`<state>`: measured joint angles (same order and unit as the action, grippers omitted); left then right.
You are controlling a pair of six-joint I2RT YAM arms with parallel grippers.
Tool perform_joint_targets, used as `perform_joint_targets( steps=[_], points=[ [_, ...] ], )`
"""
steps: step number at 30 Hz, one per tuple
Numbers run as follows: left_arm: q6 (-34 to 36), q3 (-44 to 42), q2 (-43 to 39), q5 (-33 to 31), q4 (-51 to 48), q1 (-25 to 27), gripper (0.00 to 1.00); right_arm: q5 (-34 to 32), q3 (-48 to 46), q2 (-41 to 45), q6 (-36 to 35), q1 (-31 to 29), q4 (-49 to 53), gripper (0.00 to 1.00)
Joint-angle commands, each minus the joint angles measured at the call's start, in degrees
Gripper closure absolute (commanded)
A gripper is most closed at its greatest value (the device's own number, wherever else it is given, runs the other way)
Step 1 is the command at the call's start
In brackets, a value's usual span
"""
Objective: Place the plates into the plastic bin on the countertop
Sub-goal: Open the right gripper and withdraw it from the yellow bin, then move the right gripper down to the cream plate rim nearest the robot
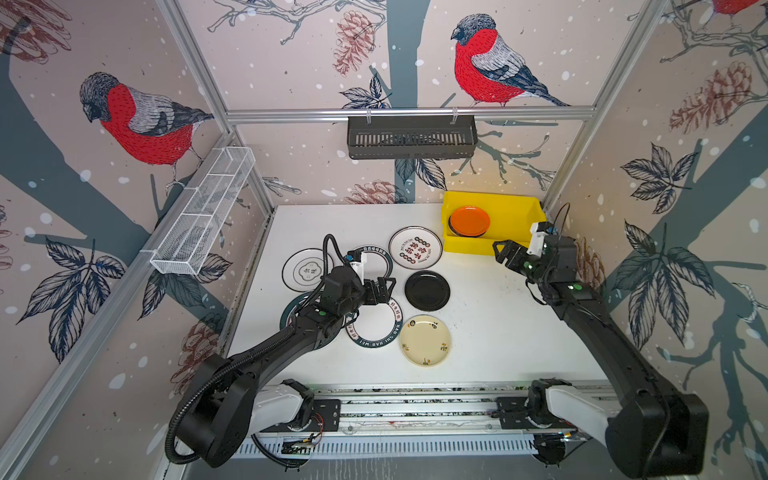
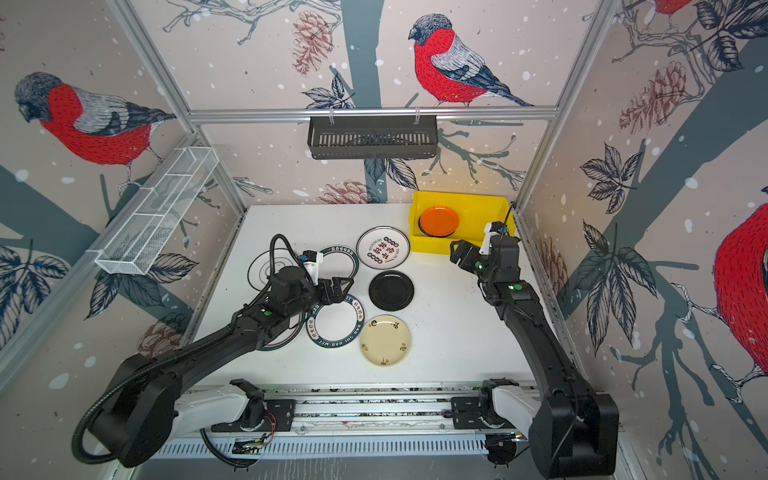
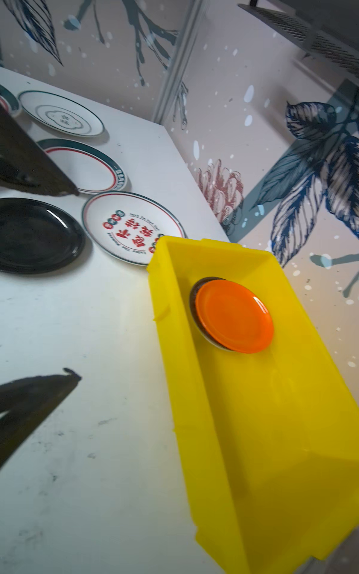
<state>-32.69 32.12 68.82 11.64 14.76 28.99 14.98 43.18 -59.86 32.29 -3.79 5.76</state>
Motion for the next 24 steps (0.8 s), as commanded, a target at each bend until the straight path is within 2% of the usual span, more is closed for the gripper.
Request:
perform_joint_targets(
  steps=[1, 4, 8, 13, 18, 24],
  points=[
    [-0.65, -0.2, -0.24, -3.34, -0.5, 0.31, 0.03, 6.76, -5.79, 4.25, 2.95, -0.16, -4.89, 0.11],
    [-1.63, -0.71, -0.76, -3.85, -1.23, 0.86, 0.03, 10.5, -10.06, 6.05, 1.69, -0.21, -4.79, 0.12],
    [-2.9, -1.01, -1.41, -5.61, -3.62, 3.07, 0.03, 11.47, -13.33, 5.63, -1.71, -0.25, 0.68, 0.12],
    [-5.64, -3.34, -2.41, -5.51, -6.02, 4.58, 0.03, 15.51, -18.49, 5.48, -0.98, -1.57, -0.28, 0.15],
    [-9.17, -7.31, -4.47, -3.0, -7.17, 4.75, 0.06, 15.91, -22.44, 6.94, 1.8, -7.06, -2.68, 0.17],
    [-10.24, -9.09, -8.37, -3.84, -11.19, 5.01, 0.08, 16.2, -26.21, 7.43, 5.81, -15.49, -5.35, 0.2]
  ],
)
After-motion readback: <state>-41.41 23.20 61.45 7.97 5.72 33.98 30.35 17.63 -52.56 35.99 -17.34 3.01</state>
